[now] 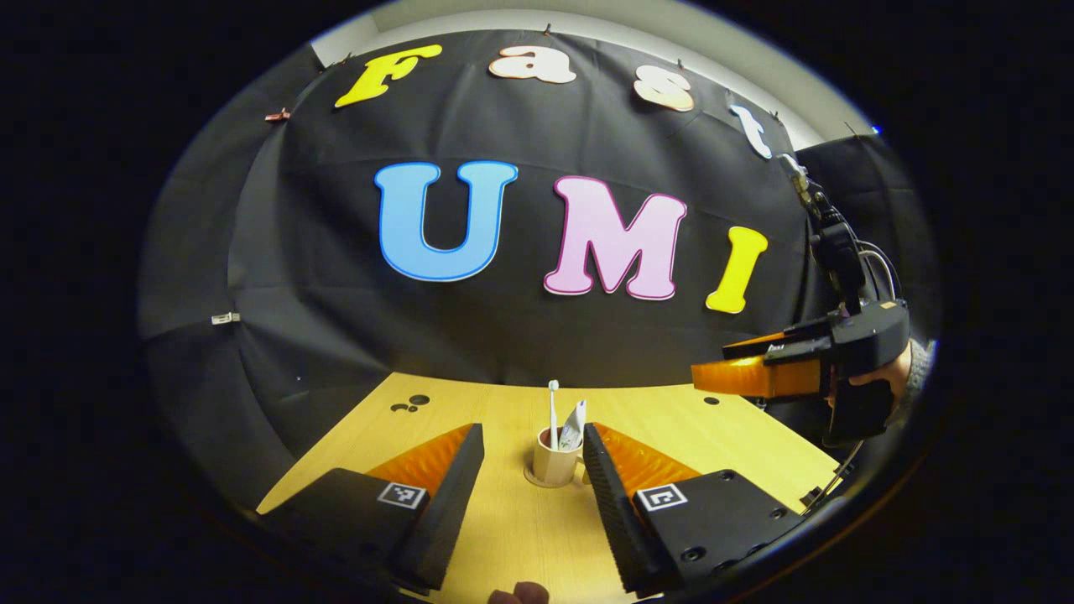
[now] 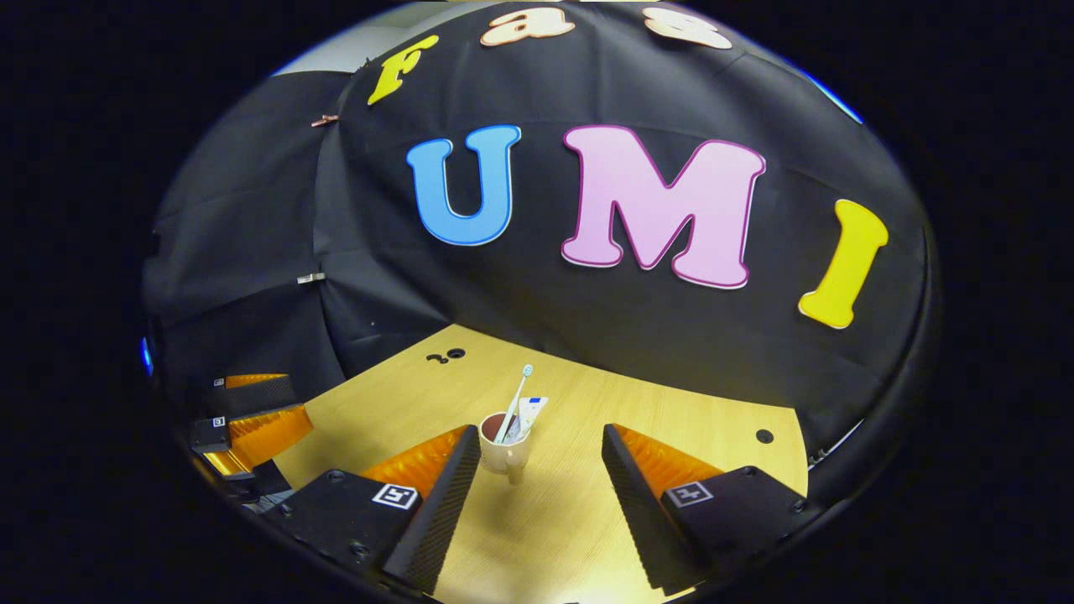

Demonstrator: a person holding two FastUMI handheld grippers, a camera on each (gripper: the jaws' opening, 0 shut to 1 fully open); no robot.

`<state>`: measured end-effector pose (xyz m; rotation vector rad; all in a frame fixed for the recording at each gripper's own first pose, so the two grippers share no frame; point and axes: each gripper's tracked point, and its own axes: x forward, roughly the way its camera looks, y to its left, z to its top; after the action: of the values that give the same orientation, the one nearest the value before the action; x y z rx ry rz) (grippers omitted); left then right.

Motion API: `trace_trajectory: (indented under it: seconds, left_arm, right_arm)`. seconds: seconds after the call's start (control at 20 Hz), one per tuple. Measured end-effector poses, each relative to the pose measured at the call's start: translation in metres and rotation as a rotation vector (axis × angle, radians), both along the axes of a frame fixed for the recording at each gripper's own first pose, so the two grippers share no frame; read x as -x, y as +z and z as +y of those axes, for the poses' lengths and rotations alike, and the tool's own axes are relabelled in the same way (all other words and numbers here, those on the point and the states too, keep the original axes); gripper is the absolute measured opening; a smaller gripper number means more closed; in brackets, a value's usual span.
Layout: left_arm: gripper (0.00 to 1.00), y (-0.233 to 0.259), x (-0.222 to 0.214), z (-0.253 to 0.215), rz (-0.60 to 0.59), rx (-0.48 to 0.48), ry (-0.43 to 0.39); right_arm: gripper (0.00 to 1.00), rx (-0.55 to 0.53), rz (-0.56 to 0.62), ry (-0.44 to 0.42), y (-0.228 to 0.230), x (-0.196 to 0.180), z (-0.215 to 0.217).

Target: Put the toothbrush and toothpaste on the desktop into the cup, then pick up the cup and place it on the coaster on the desktop.

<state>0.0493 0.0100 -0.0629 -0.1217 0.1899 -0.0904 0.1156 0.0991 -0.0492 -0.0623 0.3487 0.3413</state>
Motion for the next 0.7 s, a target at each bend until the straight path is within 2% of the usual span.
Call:
trace_trajectory:
  seconds: [0.25, 0.45, 0.7]
  left_arm:
    - [0.86, 0.018, 0.011, -0.005, -0.048, -0.007, -0.007]
    - [0.88, 0.03, 0.018, -0.003, -0.083, -0.035, 0.003]
    - [0.9, 0.037, 0.021, -0.013, -0.1, -0.052, -0.024]
  right_arm:
    - [0.98, -0.007, -0.073, -0.023, 0.011, 0.023, 0.001]
    - [0.98, -0.033, -0.105, -0.04, 0.015, 0.04, -0.001]
    - [0.97, -0.077, -0.115, -0.076, 0.017, 0.052, -0.009]
